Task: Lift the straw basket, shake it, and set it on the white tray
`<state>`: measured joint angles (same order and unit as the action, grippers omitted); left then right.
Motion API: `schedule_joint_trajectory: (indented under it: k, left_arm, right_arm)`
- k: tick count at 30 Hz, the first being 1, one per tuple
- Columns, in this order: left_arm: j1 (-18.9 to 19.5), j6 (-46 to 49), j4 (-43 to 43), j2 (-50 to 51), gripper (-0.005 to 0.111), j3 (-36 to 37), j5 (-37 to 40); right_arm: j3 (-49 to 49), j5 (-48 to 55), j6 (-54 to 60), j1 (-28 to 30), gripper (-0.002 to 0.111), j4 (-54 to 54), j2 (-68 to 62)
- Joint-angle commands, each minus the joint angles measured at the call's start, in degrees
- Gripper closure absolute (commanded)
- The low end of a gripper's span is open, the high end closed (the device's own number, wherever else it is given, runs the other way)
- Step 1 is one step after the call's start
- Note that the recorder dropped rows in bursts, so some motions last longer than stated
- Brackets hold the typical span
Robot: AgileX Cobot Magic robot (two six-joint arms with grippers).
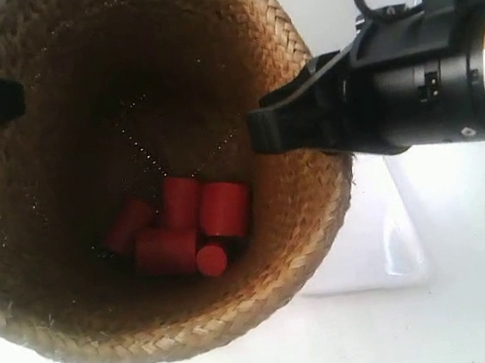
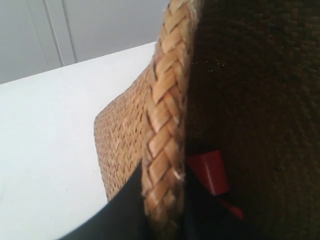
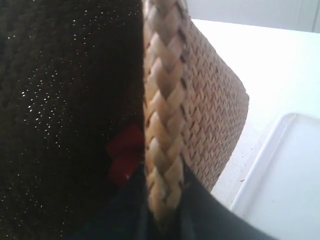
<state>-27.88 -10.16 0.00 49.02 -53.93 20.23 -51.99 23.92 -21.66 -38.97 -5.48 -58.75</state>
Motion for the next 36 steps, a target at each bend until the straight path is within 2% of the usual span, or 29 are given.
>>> schedule_joint_trajectory:
  k: [1,5,11,15,22,26,33,36]
  left_arm:
    - [-0.12,-4.13,3.84,4.81,0.107,-4.76,1.63]
    - [-0.12,-10.94,10.26,11.25,0.107,-8.86,7.96]
    - [-0.12,-12.01,12.25,19.99,0.107,-18.99,20.97]
    - [-0.22,-11.37,11.85,24.72,0.107,-25.79,23.11]
    - [-0.22,-8.21,3.47,33.45,0.107,-36.46,28.40]
    - [-0.22,-8.06,2.34,39.51,0.107,-41.79,30.62]
    - [-0.44,-8.49,0.00,47.66,0.107,-48.71,34.88]
    - [-1.89,-8.49,0.00,49.78,0.107,-50.89,34.50]
  right_arm:
    - [-4.15,2.32,0.10,0.27,0.108,-4.79,0.35]
    - [-7.56,8.48,-7.54,2.82,0.108,-13.16,0.35]
    - [-10.79,18.08,-6.46,9.14,0.108,-15.36,0.09]
    - [-12.63,21.27,-3.92,13.42,0.108,-15.59,-1.54]
    - [-17.36,23.85,1.18,18.89,0.108,-12.75,-7.51]
    - [-22.32,26.67,4.34,22.07,0.108,-11.07,-13.10]
    - [-30.90,36.44,14.02,28.39,0.108,-1.06,-23.91]
    - [-32.57,36.74,16.59,30.14,0.108,1.61,-24.46]
